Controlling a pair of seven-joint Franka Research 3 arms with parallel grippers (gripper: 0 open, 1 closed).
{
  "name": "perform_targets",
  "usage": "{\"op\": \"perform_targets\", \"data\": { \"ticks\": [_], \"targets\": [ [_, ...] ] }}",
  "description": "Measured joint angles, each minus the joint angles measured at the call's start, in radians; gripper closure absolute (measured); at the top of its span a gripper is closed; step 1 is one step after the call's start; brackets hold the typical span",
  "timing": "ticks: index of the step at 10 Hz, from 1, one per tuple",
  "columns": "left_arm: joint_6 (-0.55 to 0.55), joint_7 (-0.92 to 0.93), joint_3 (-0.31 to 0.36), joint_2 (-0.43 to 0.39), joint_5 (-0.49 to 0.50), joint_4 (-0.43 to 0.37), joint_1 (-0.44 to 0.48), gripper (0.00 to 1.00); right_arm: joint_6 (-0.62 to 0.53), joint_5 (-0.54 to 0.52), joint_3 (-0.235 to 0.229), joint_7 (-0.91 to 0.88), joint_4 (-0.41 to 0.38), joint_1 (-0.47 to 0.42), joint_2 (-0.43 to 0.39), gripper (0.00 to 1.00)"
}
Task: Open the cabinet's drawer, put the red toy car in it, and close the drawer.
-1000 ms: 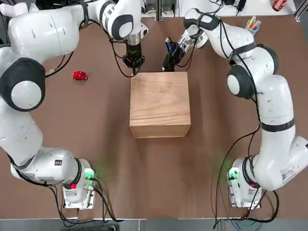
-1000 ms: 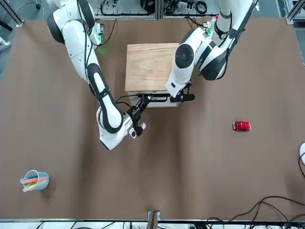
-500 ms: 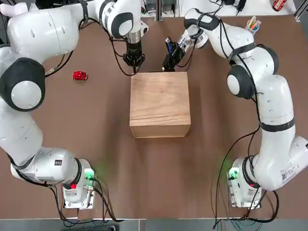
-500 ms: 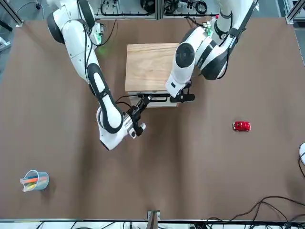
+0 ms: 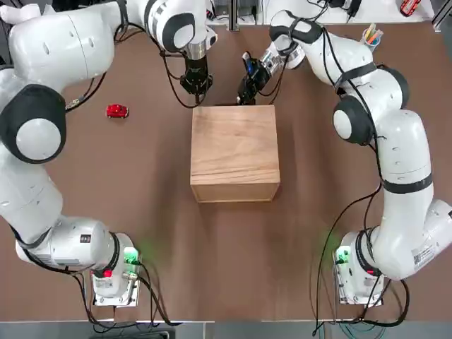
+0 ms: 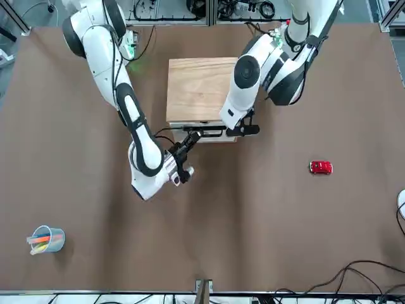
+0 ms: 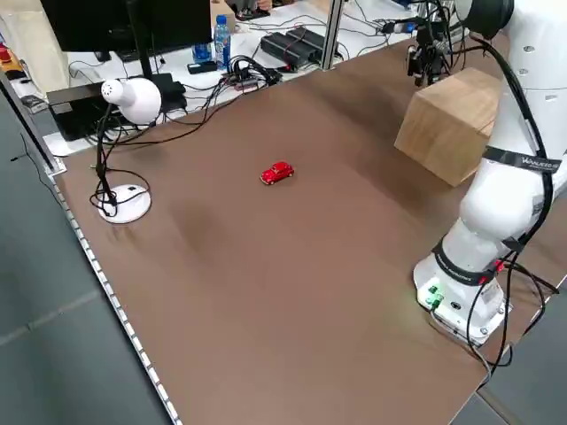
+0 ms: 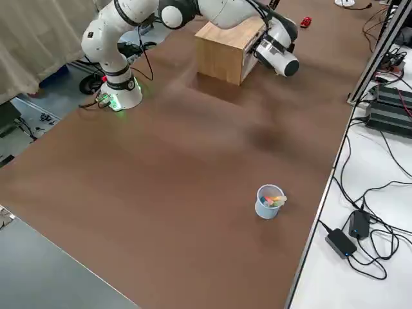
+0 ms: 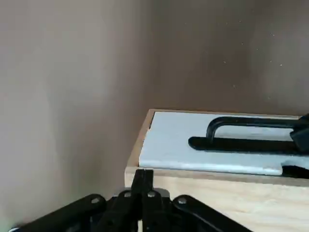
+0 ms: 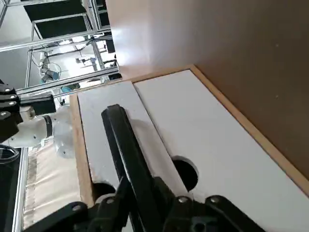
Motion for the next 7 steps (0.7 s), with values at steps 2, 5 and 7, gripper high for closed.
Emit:
{"op": "perform_targets", "data": {
  "ticks": [2,5,7],
  "targets": [
    [-0.001,0.0,0.0,0.001,0.0,0.0,0.003,0.99,0.033,0.001,-0.003,0.004,0.016,-0.002,0.0,0.8],
    [-0.001,0.0,0.0,0.001,0.0,0.0,0.009,0.99,0.068,0.005,-0.005,0.002,0.03,-0.007,0.0,0.81],
    [-0.001,0.0,0.0,0.001,0.0,0.0,0.009,0.99,0.087,0.015,-0.005,-0.005,0.032,-0.009,0.0,0.81]
  ]
}}
